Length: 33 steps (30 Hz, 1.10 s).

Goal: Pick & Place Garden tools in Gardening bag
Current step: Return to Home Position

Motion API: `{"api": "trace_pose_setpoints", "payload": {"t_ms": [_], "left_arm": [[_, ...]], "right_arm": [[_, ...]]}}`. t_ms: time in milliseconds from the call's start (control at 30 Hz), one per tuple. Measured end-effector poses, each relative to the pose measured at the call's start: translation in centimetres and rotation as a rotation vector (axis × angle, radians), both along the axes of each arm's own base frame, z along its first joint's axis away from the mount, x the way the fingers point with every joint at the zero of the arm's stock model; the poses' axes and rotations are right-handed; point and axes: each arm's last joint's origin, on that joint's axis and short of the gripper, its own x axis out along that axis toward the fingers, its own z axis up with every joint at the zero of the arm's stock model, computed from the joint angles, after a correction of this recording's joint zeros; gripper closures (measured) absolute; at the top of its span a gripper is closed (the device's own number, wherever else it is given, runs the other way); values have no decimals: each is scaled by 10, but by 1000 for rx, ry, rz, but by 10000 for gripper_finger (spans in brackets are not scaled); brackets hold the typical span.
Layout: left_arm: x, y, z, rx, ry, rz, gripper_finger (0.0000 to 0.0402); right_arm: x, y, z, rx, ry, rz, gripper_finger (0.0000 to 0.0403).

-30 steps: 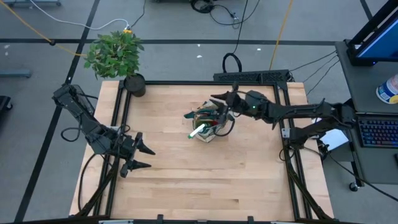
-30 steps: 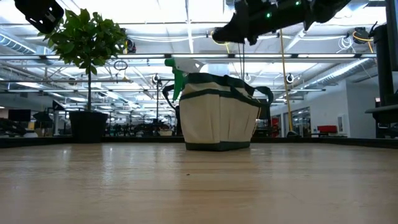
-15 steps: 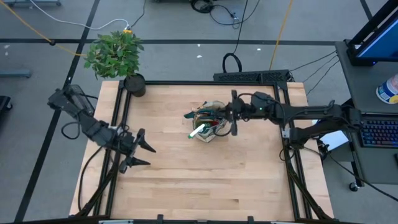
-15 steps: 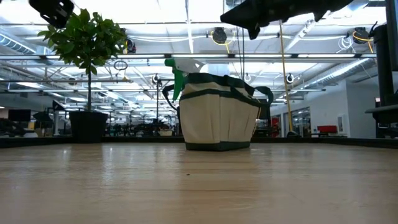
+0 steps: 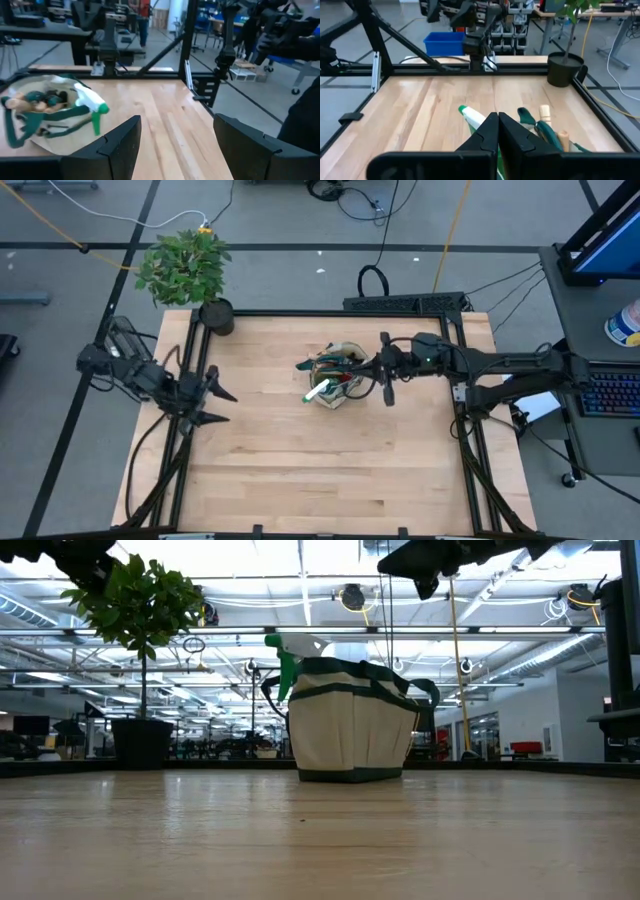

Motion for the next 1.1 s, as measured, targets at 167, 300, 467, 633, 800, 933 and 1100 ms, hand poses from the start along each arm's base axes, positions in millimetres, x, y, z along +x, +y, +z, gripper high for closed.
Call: {"api": "trace_pose_setpoints", "payload": {"t_ms": [167, 300, 467, 633, 800, 933, 1100], "left_arm": [[-16, 8, -4, 10, 8, 41, 144], [-24, 12, -5, 35, -10, 40, 144], [-31, 15, -6, 69, -34, 37, 144], [-36, 17, -10, 81, -21, 37, 144], [-39, 19, -11, 84, -45, 52, 144], [-39, 19, -11, 80, -39, 64, 144], [-38, 19, -13, 79, -36, 65, 144]], "right_arm": [[-10, 1, 4, 1, 15, -2, 402], [-20, 2, -5, 22, 11, -9, 402], [-37, 4, -26, 70, -39, -34, 403], [-62, 5, -41, 87, -91, -92, 403], [-86, 7, -45, 75, -157, -106, 403], [-103, 7, -45, 56, -184, -149, 403], [-122, 7, -48, 48, -177, -211, 403]]}}
